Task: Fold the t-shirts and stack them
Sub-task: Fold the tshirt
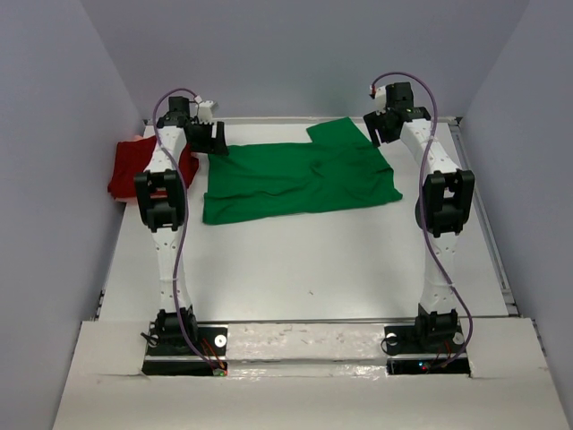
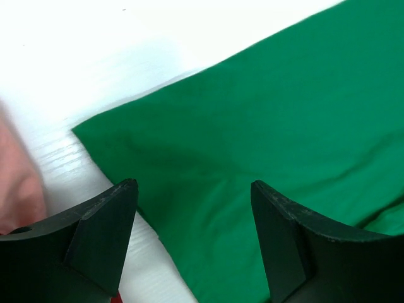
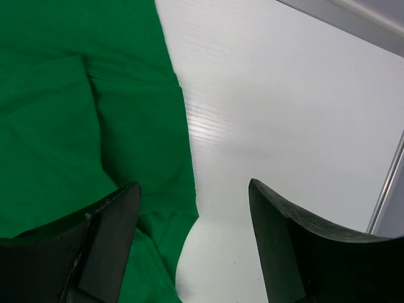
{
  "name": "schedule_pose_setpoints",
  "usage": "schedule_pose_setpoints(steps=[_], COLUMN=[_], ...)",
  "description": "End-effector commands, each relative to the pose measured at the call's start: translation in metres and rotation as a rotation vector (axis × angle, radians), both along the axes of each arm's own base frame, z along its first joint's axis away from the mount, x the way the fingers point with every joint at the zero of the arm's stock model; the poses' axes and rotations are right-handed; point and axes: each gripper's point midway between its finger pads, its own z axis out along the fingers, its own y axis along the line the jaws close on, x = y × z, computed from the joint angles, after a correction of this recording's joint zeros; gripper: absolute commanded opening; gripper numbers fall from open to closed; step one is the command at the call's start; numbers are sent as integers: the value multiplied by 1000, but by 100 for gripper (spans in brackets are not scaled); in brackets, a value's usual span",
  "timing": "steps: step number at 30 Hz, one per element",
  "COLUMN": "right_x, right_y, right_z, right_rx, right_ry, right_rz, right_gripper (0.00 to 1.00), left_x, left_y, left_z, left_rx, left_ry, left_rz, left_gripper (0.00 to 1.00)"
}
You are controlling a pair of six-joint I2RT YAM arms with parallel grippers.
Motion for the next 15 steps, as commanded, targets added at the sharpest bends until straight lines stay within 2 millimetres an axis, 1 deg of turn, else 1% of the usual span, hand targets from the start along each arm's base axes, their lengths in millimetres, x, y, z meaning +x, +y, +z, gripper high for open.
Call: schedule_pose_setpoints(steps=[1,5,6,8,9,10,13,14,15], right_x=[2,-2,-3,-2,-2,-2,-2,-1,-1], right_y=[2,3,3,4,4,4,6,6,6], right_z=[11,6,5,5,4,4,5,5,7], right_rx=[25,24,23,25,27,28,32,32,32], right_ry=[-23,-5,-2,-2,0,0,1,1,-2], right_rz=[13,26,34,34,36,35,44,44,44], right_gripper=[74,73,73,71,70,70,68,68,68], left_x=[21,33,33,43,43,49,57,59,62], left_y=[13,25,28,36,39,44,44,43,42], left_z=[24,24,22,25,22,23,25,21,22], left_rx=[0,34,41,47,49,58,33,12,9], left_ry=[-73,-102,-101,-139,-137,-155,-184,-178,-184], left_rz=[78,138,151,202,217,249,257,260,262], left_gripper=[81,81,82,81,81,81,81,81,81])
